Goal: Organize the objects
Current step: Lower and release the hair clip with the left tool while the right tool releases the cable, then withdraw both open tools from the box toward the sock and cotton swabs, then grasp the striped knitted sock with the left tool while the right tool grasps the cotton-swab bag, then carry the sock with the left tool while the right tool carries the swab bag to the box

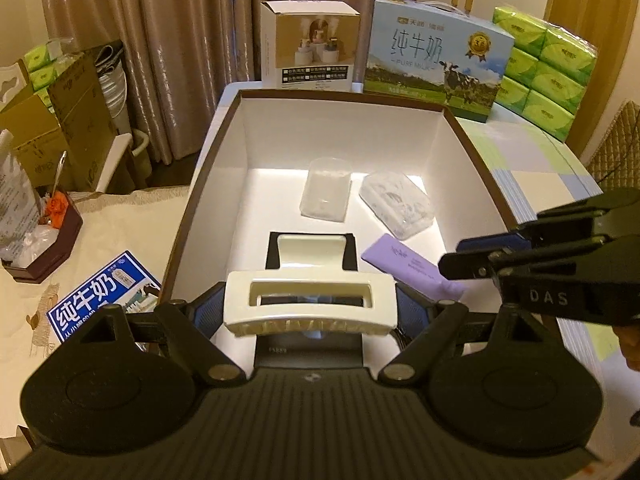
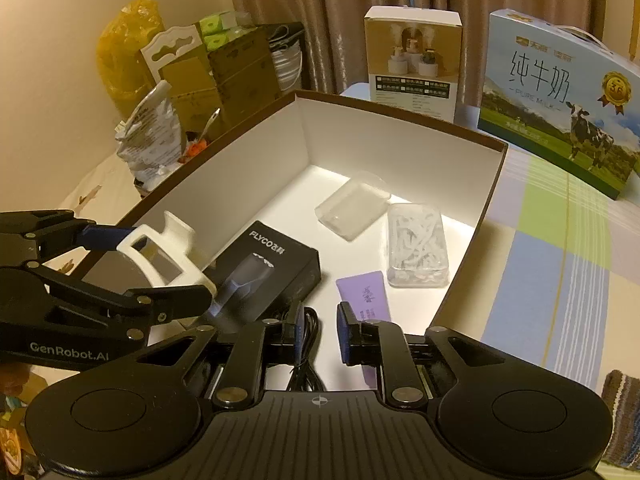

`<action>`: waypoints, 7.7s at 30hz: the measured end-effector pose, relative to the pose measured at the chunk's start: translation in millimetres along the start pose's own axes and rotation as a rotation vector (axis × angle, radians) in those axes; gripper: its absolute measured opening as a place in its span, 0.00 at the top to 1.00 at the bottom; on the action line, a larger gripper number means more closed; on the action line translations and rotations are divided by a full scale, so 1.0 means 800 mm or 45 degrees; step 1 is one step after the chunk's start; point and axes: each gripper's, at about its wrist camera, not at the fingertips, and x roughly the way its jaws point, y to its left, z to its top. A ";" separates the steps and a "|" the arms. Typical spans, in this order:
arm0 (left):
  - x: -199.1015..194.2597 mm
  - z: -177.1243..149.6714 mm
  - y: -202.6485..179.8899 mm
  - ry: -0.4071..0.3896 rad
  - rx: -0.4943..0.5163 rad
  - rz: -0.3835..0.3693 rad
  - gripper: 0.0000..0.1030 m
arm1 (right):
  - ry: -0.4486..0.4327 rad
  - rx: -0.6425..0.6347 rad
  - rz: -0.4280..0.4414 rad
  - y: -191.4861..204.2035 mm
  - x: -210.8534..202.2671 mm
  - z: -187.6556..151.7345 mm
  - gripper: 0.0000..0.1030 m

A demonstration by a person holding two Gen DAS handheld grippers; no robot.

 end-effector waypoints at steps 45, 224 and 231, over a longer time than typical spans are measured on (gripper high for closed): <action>-0.084 -0.032 -0.033 0.038 -0.093 -0.004 0.07 | -0.141 0.102 0.035 -0.006 -0.127 -0.067 0.06; -0.030 0.041 -0.006 -0.026 -0.045 -0.060 0.69 | -0.199 0.294 0.083 -0.028 -0.055 0.011 0.79; 0.013 0.060 0.012 0.017 -0.042 -0.048 0.69 | -0.172 0.322 0.037 -0.033 -0.026 0.025 0.79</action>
